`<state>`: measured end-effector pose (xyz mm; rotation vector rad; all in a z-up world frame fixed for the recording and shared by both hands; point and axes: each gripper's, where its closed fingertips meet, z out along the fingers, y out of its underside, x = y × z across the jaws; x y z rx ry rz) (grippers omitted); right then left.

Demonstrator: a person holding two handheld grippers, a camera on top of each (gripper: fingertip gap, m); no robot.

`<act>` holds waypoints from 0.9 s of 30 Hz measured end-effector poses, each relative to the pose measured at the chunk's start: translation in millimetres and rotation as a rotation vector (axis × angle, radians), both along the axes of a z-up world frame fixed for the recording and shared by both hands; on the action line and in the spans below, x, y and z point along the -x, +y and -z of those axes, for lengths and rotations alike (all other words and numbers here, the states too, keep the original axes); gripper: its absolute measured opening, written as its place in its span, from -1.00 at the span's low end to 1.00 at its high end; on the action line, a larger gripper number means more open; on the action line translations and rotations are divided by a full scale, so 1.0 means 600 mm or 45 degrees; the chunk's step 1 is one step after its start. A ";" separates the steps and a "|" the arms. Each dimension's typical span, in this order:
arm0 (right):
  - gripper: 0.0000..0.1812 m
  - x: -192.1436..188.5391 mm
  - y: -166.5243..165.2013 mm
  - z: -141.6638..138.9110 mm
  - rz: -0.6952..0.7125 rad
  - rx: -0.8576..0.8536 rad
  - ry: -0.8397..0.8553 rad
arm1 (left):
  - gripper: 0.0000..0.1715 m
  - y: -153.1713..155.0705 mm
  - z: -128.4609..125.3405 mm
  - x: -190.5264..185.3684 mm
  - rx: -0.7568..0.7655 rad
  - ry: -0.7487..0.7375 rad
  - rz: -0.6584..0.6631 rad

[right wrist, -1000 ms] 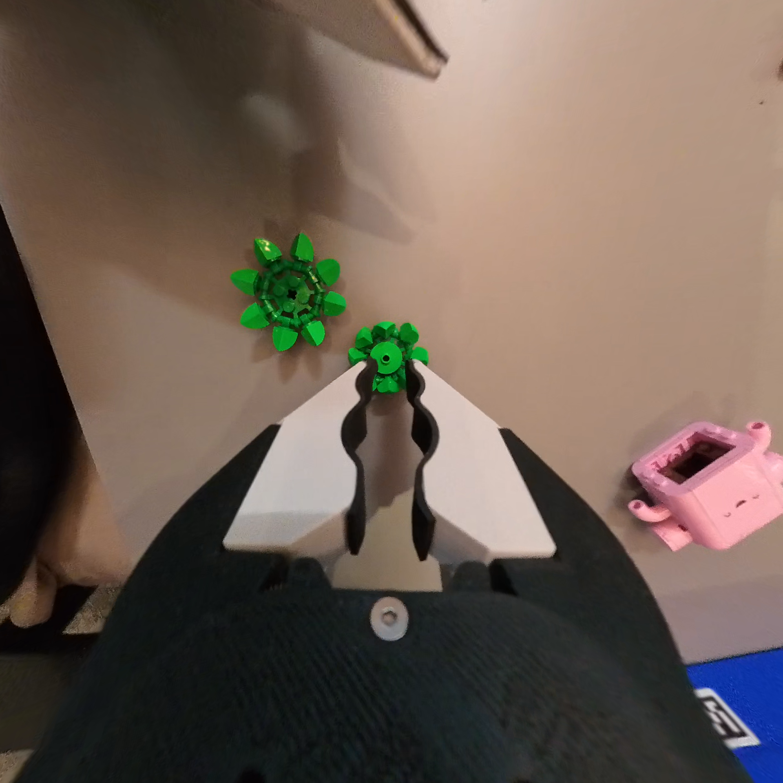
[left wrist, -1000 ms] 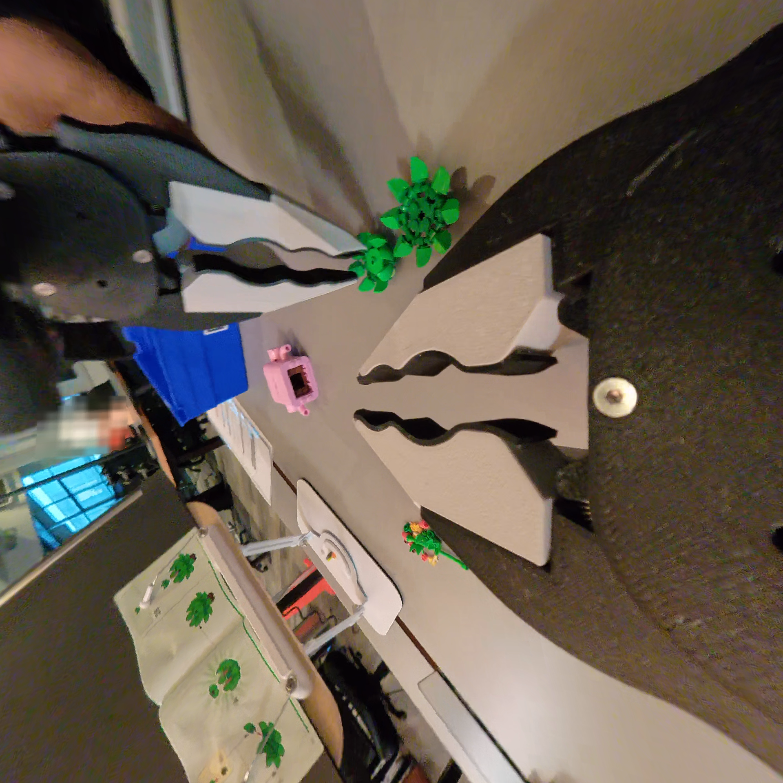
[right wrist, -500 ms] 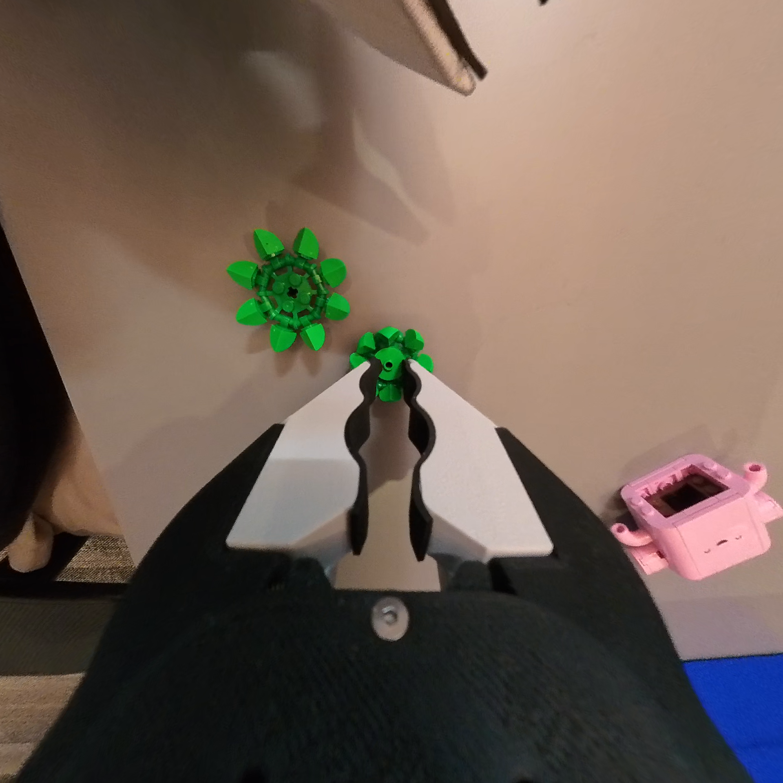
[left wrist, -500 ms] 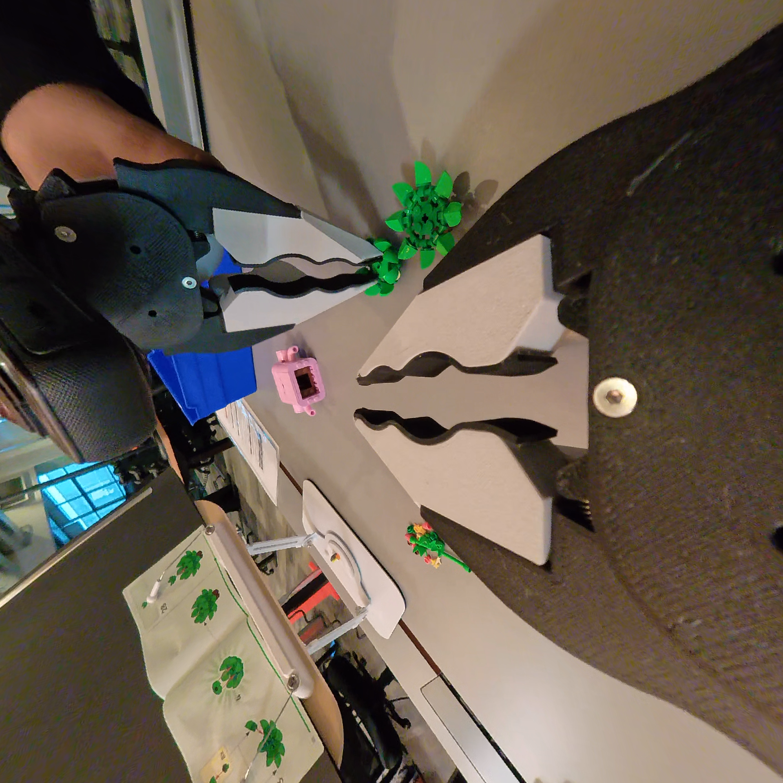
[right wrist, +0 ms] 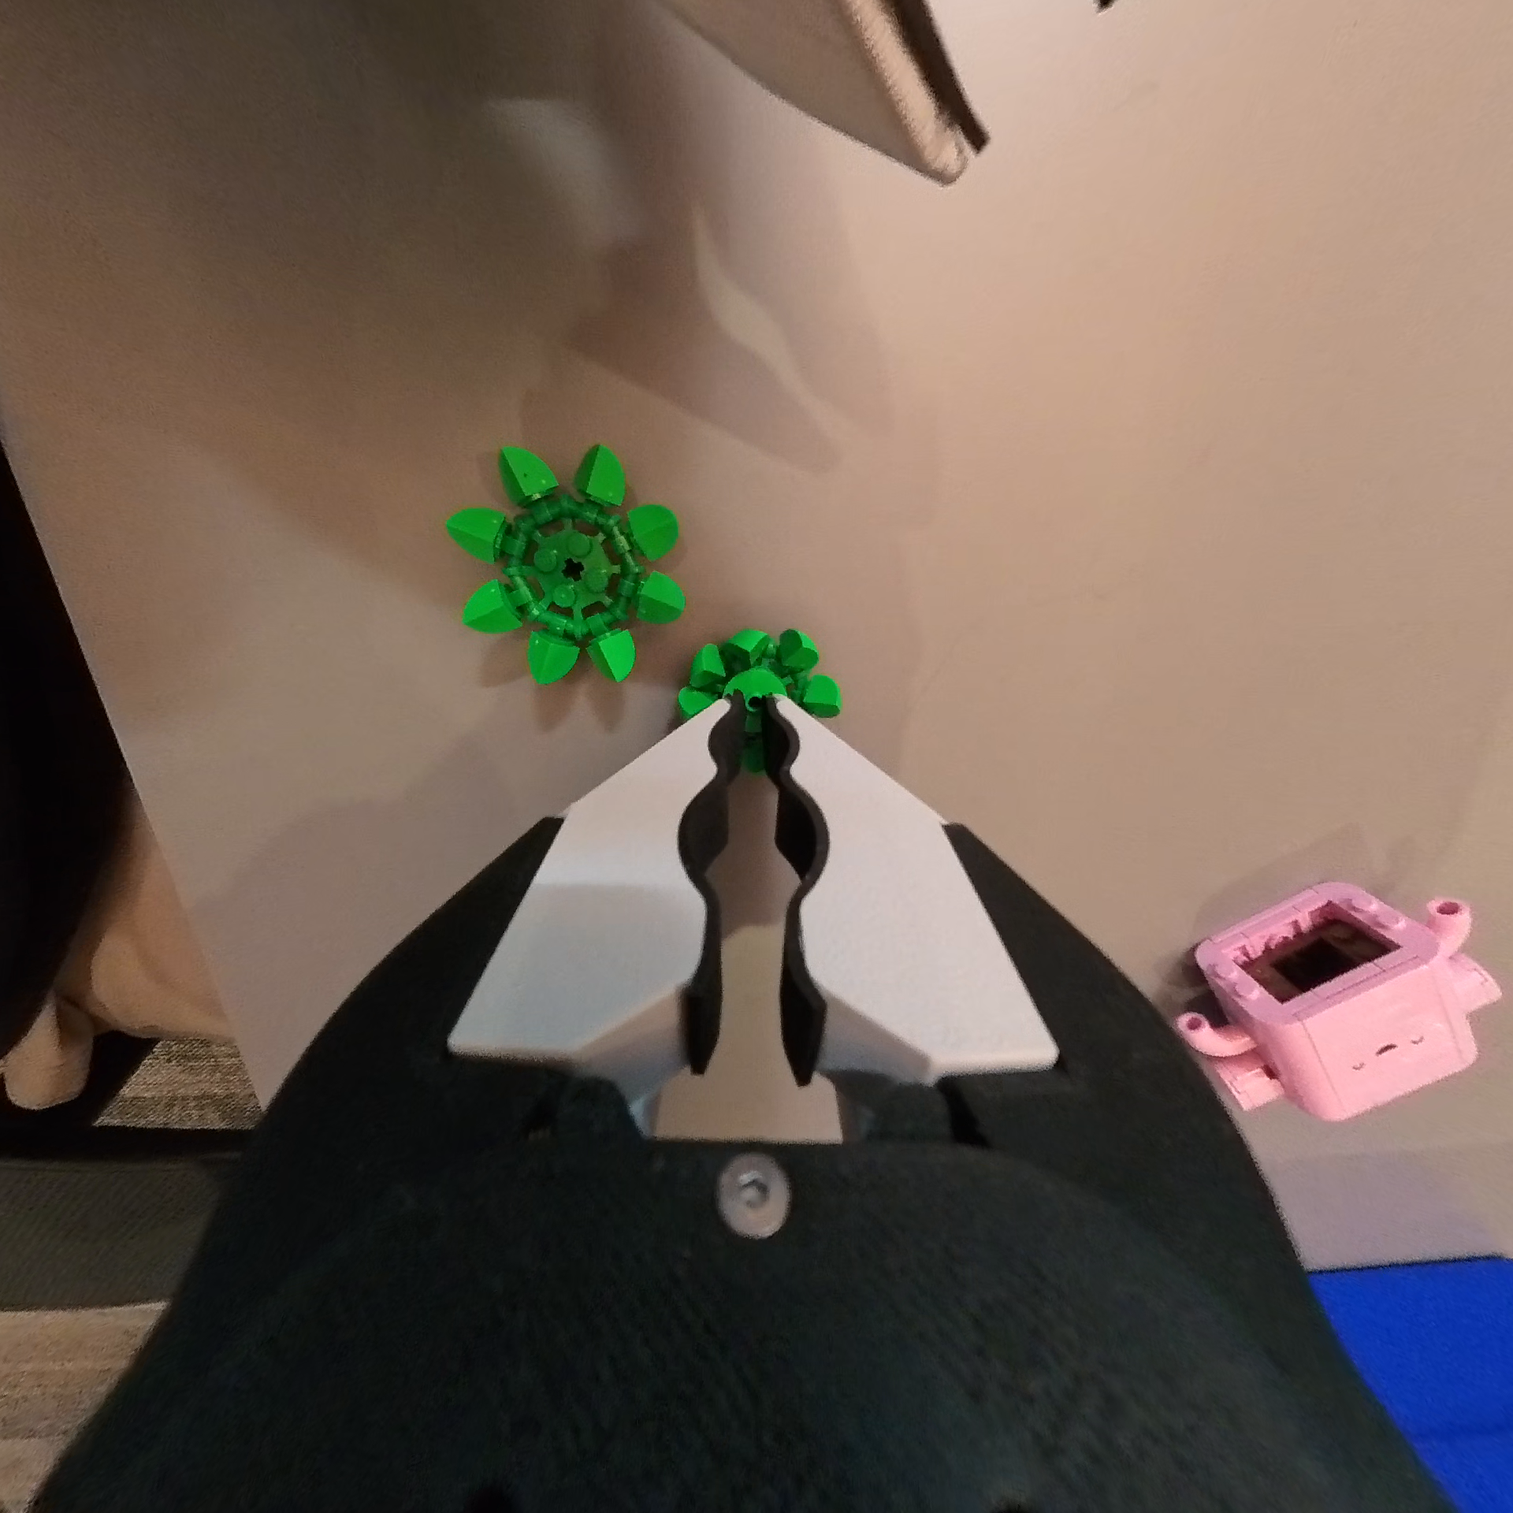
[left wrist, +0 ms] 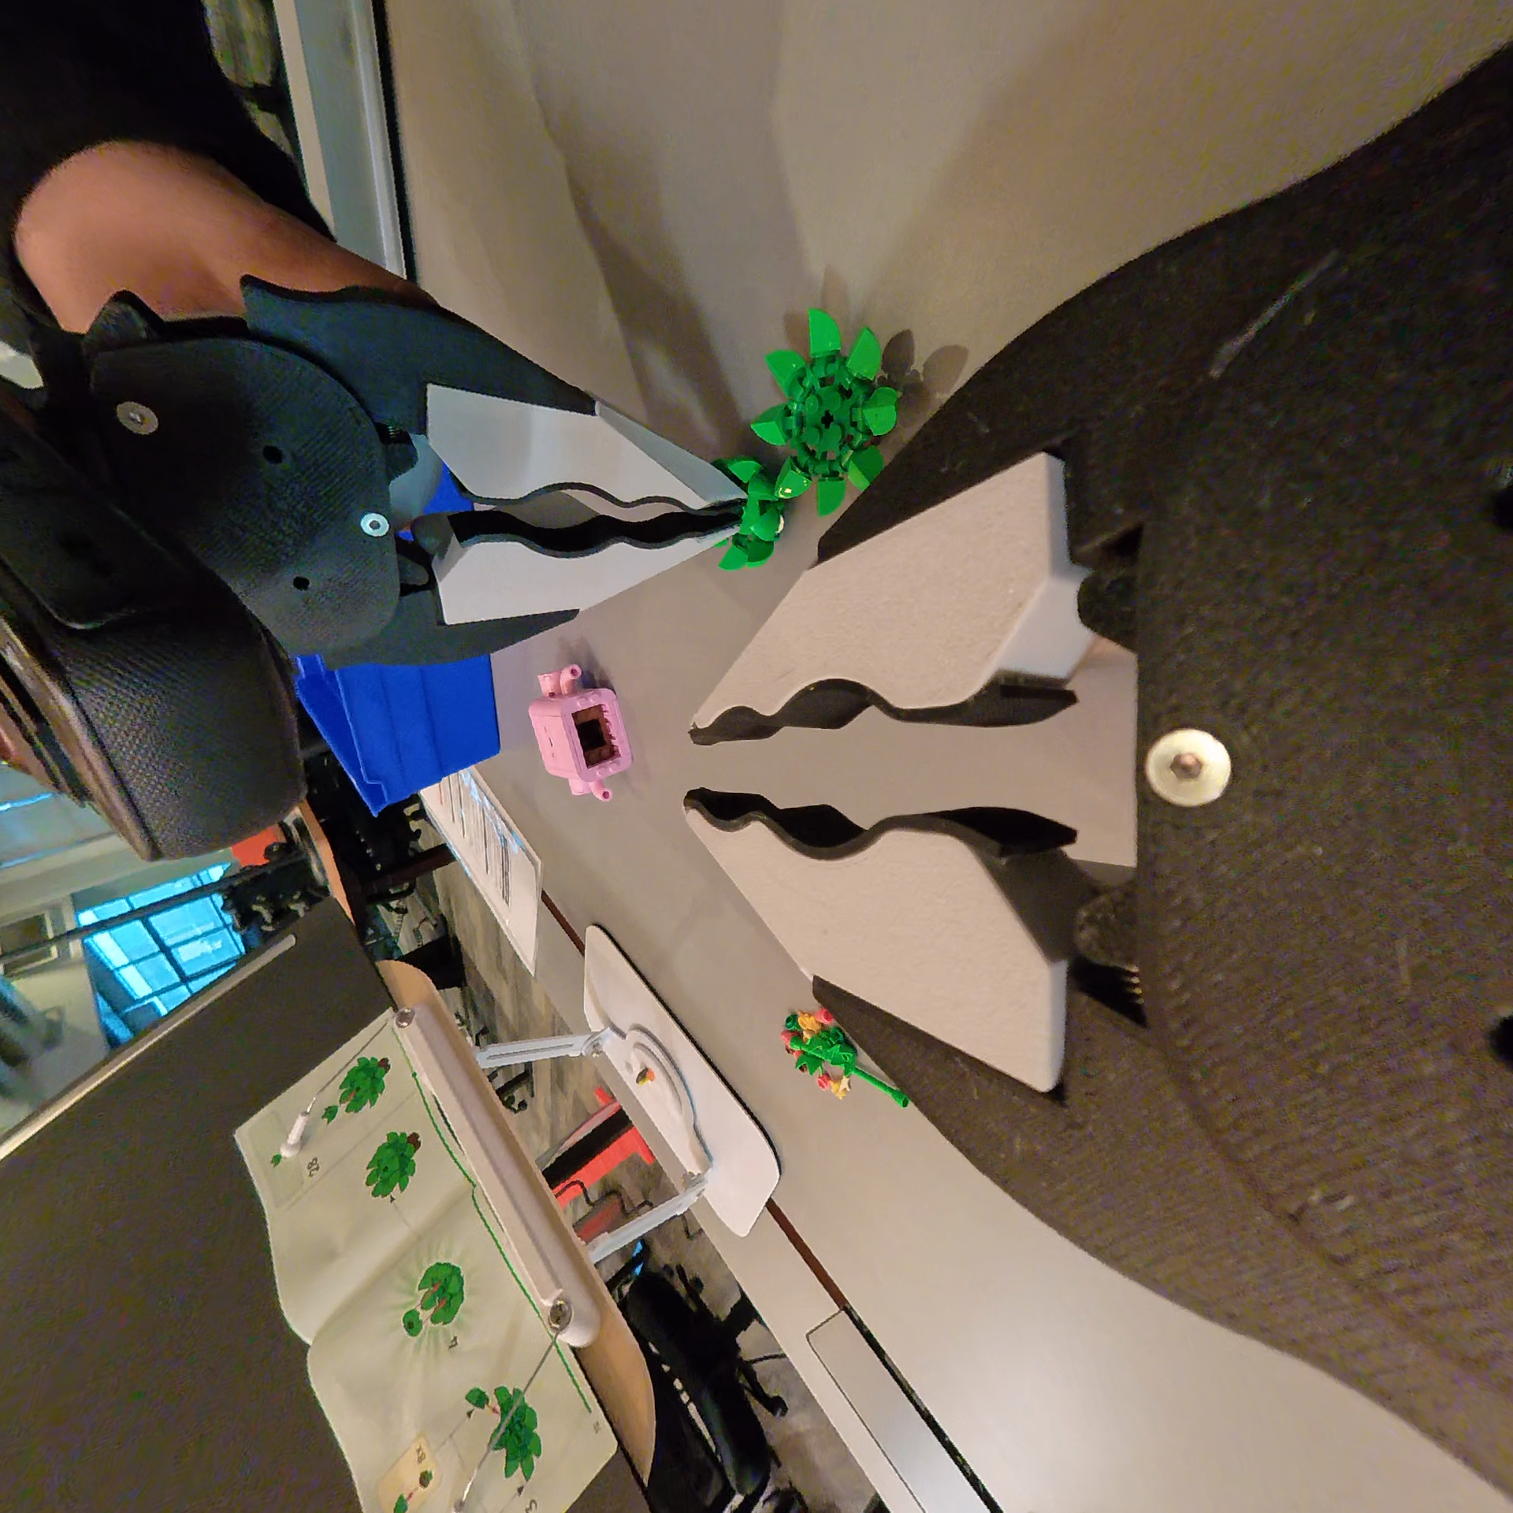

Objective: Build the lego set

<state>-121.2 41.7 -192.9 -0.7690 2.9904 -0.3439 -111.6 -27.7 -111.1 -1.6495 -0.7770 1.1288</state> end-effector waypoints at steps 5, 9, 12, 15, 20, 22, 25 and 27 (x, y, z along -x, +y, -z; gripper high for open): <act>-0.95 0.002 -0.001 0.000 0.022 -0.020 -0.013 | -0.89 0.000 0.000 0.000 0.005 0.001 0.000; -0.98 -0.003 -0.002 0.000 0.025 -0.028 -0.056 | -0.89 0.001 0.001 0.000 0.012 0.001 0.001; -0.98 -0.005 -0.003 0.000 0.031 -0.033 -0.076 | -0.89 0.001 0.001 0.000 0.011 0.002 0.001; -0.98 -0.007 -0.003 0.000 0.053 -0.042 -0.097 | -0.89 0.001 0.000 0.000 0.009 0.003 0.000; -0.98 -0.003 -0.002 0.000 0.072 0.002 -0.081 | -0.89 0.000 -0.001 -0.001 0.007 0.006 -0.001; -1.00 0.000 0.001 -0.002 0.084 0.005 -0.069 | -0.89 0.001 0.000 -0.001 0.008 0.005 0.000; -1.00 -0.002 0.002 -0.016 0.101 0.034 -0.085 | -0.89 0.001 0.000 -0.001 0.008 0.006 0.001; -1.00 0.000 0.005 -0.021 0.109 0.035 -0.075 | -0.89 0.001 0.000 -0.001 0.009 0.006 0.001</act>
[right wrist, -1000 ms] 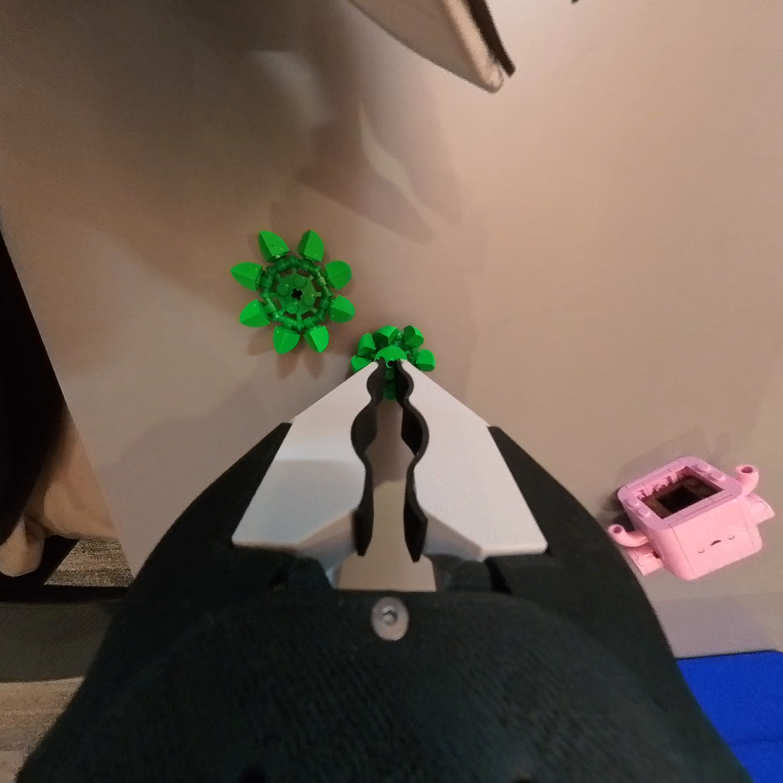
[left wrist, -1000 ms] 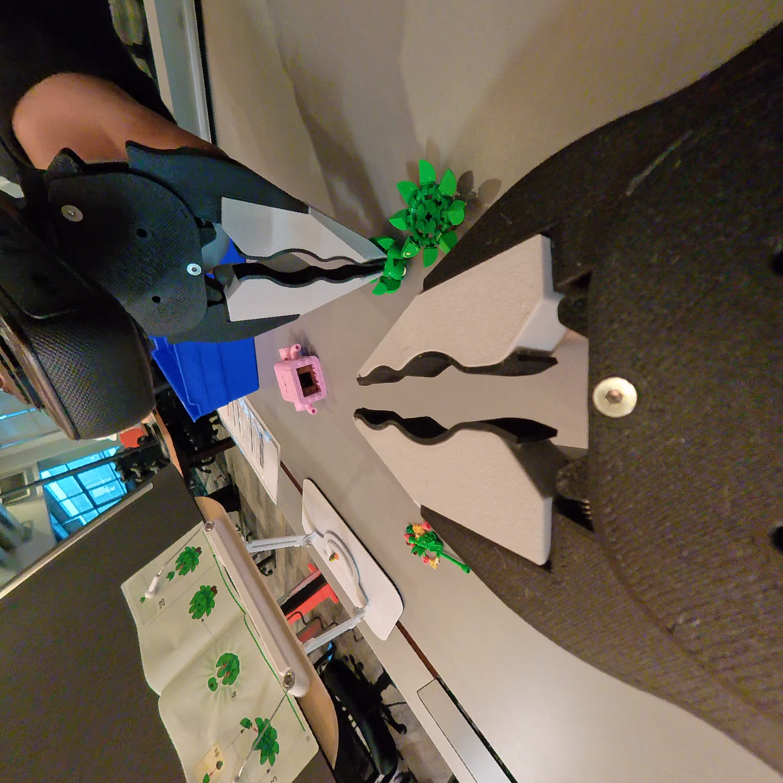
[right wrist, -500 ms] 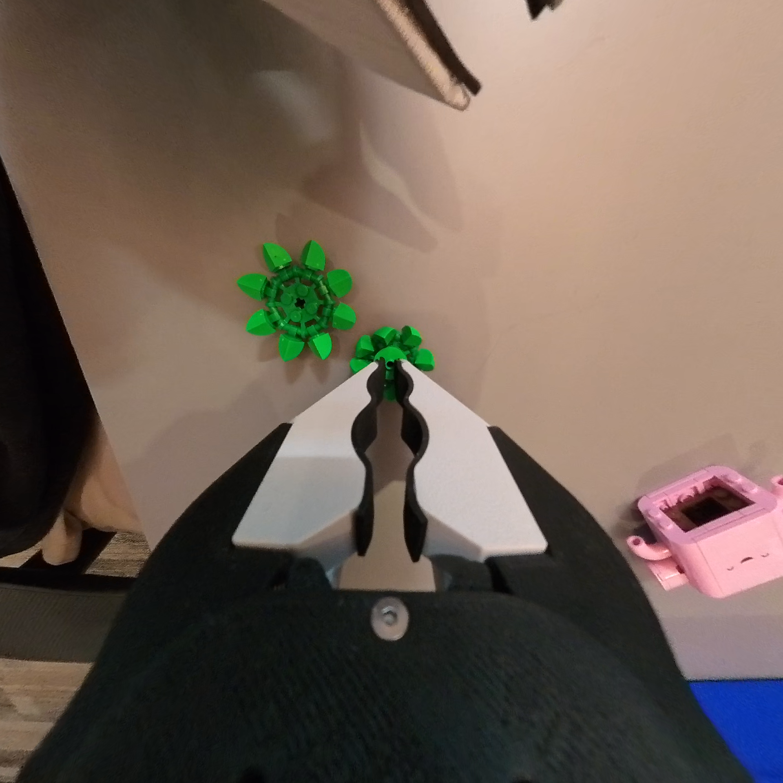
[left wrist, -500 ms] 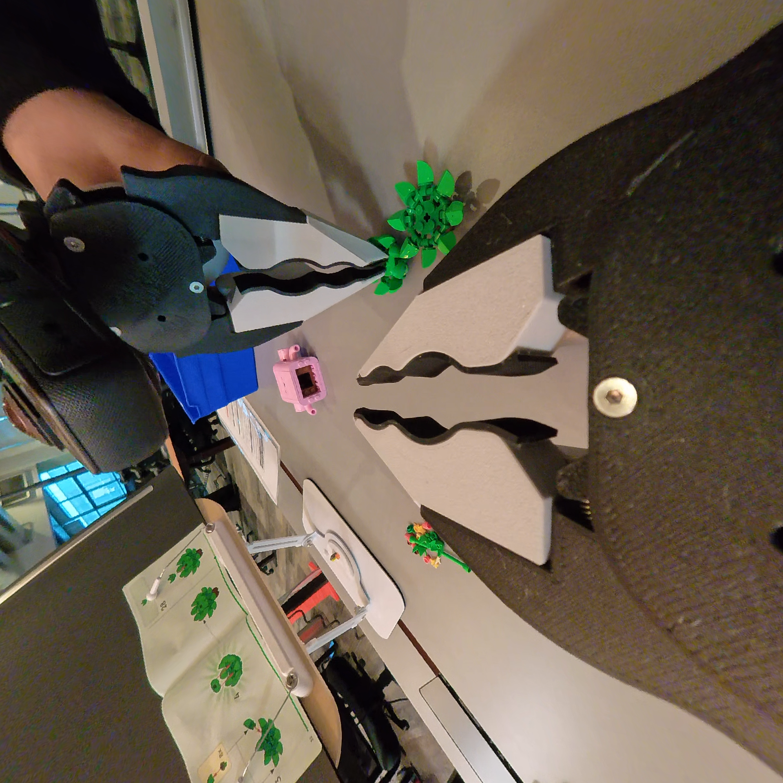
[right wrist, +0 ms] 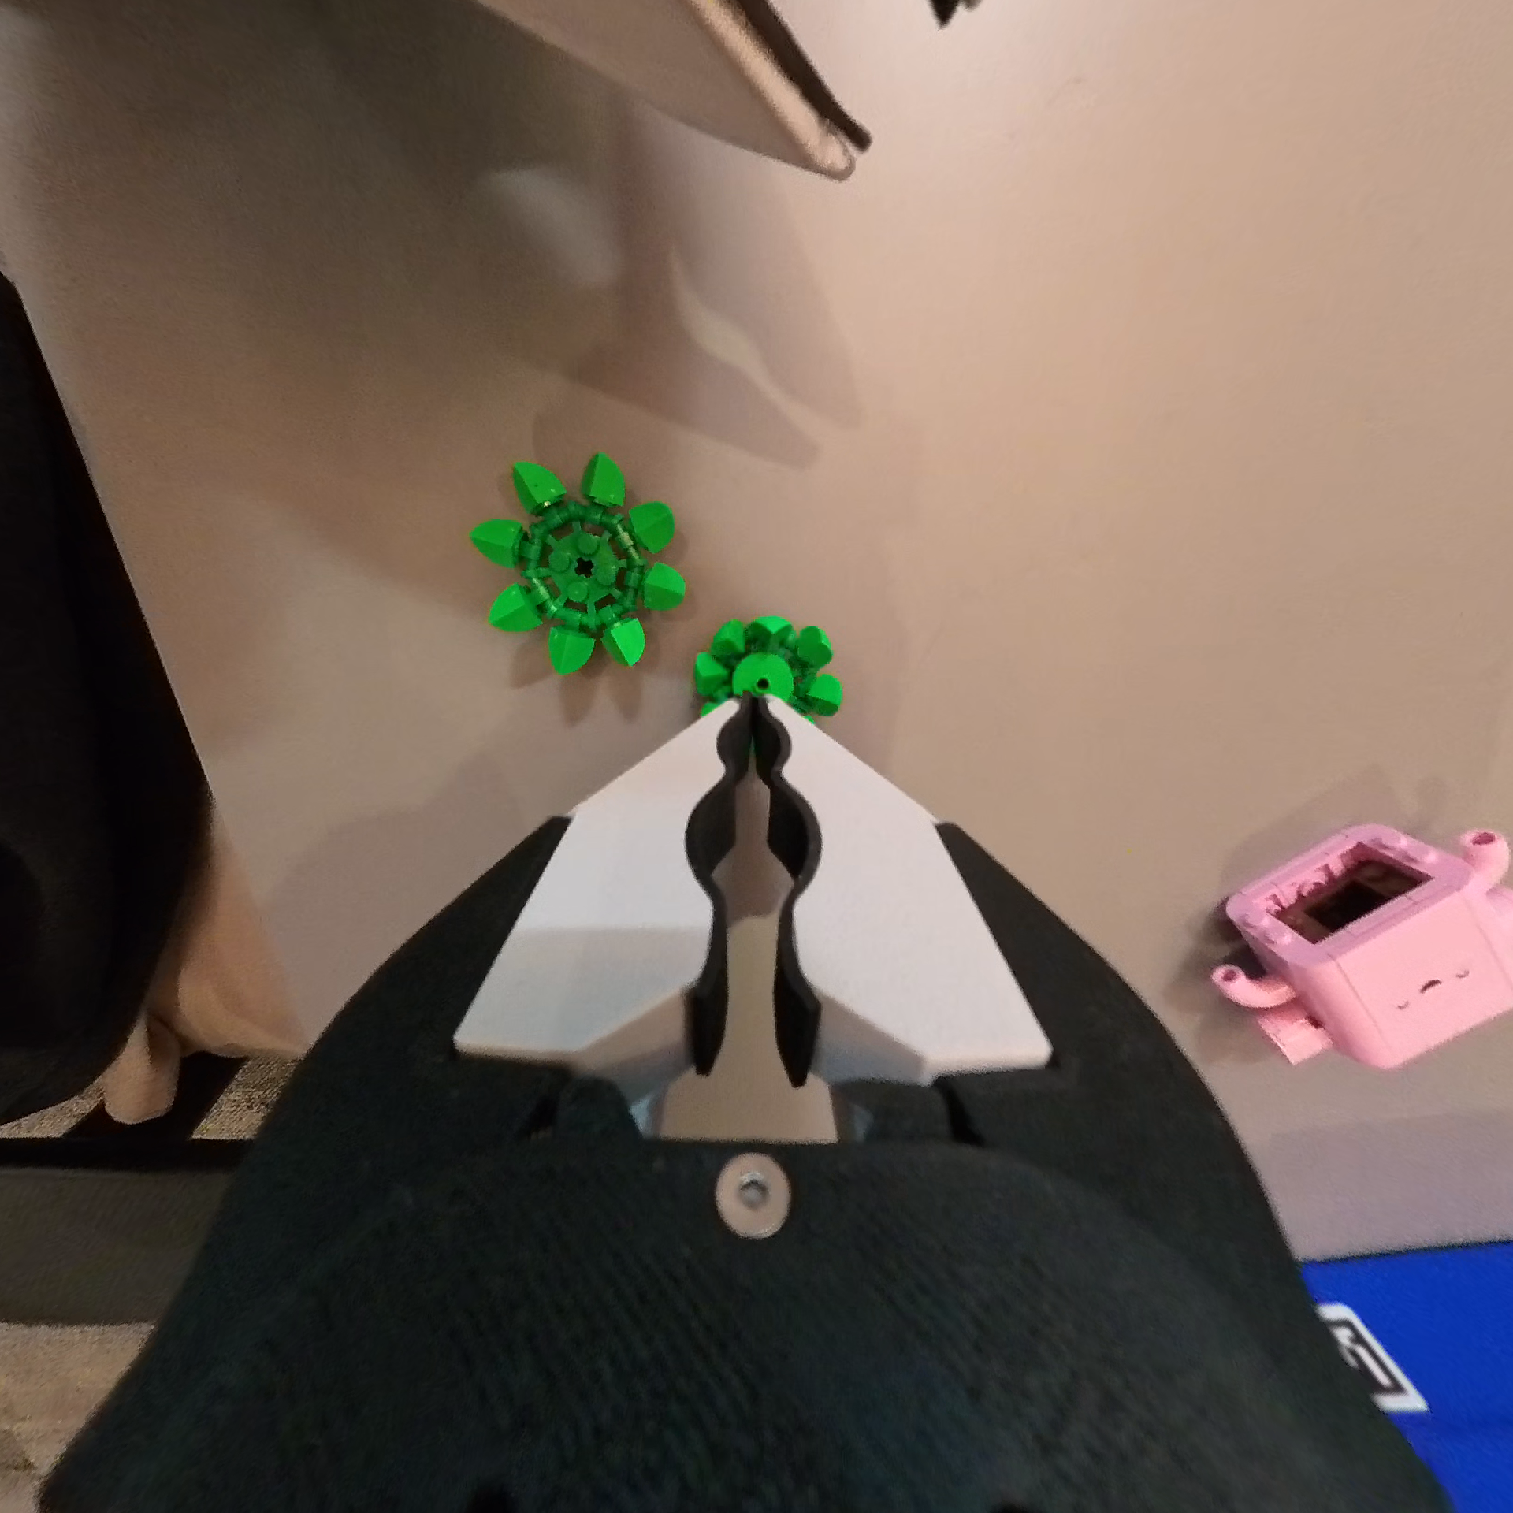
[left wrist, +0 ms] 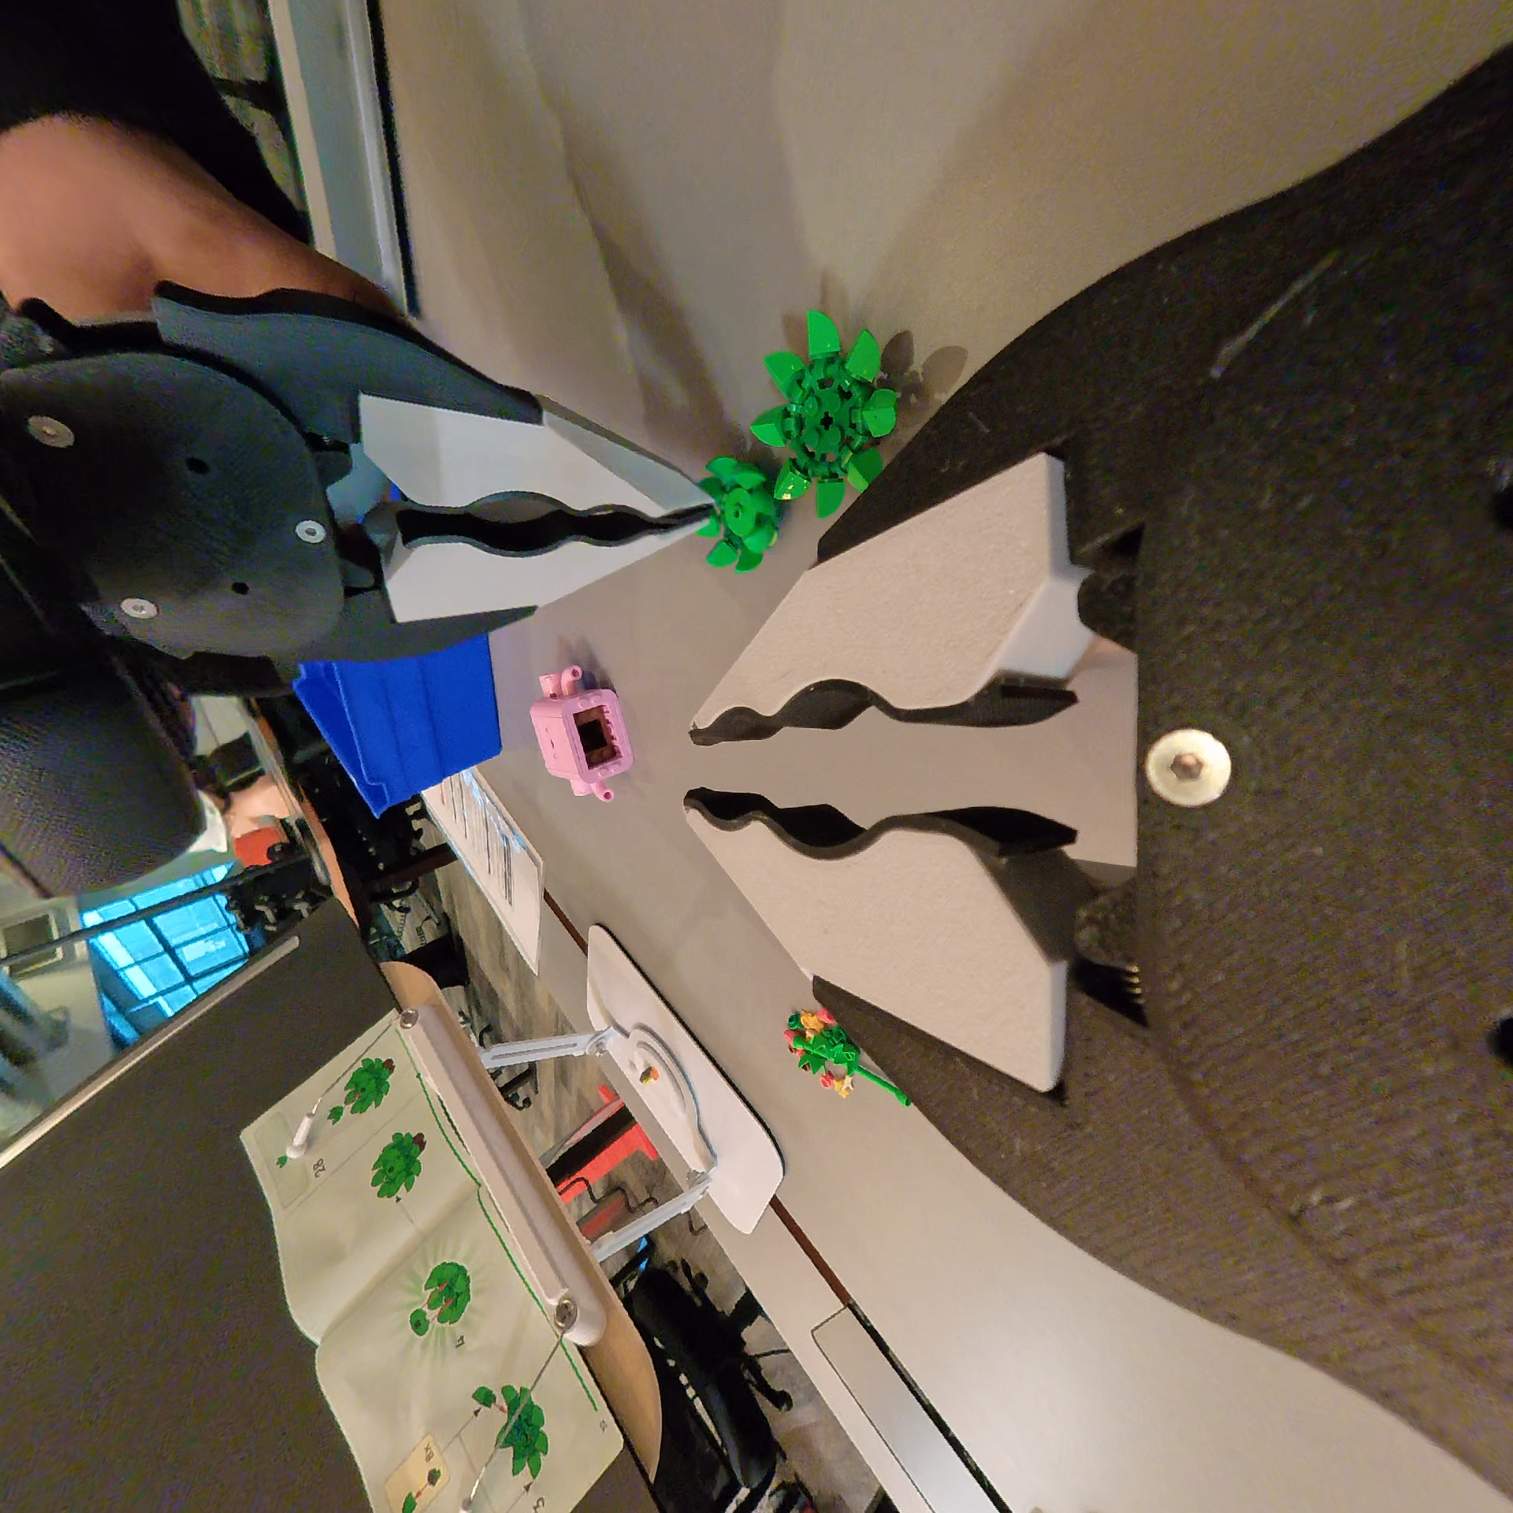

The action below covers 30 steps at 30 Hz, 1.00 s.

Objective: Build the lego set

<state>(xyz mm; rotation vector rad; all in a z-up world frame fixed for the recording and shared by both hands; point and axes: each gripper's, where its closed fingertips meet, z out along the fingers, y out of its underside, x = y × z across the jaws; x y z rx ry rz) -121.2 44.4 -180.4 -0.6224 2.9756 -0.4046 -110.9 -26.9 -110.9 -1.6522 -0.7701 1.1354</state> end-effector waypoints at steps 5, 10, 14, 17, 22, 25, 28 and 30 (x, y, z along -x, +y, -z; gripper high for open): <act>-1.00 0.009 0.002 -0.007 0.032 0.038 0.021 | -0.89 0.000 0.000 0.000 0.002 0.001 0.000; -0.63 0.012 -0.008 -0.024 0.119 0.135 -0.041 | -0.89 0.001 0.000 0.000 0.005 0.001 0.000; -0.47 0.008 -0.004 -0.011 0.081 0.110 0.003 | -0.89 0.001 0.000 0.000 0.007 0.001 0.000; -0.47 0.006 -0.005 0.001 0.044 0.087 0.029 | -0.89 0.001 0.001 -0.001 0.009 0.001 0.000; -0.48 0.002 -0.004 0.016 0.005 0.029 0.017 | -0.89 0.002 0.001 -0.001 0.012 0.002 -0.001; -0.49 0.001 -0.005 0.021 -0.028 0.004 0.041 | -0.89 0.002 0.001 -0.001 0.011 0.001 0.000; -0.50 0.000 -0.007 0.029 -0.051 -0.014 0.058 | -0.89 0.002 0.000 -0.001 0.008 0.002 0.000; -0.52 -0.002 -0.006 0.036 -0.058 -0.027 0.054 | -0.89 0.002 0.000 -0.001 0.007 0.002 0.000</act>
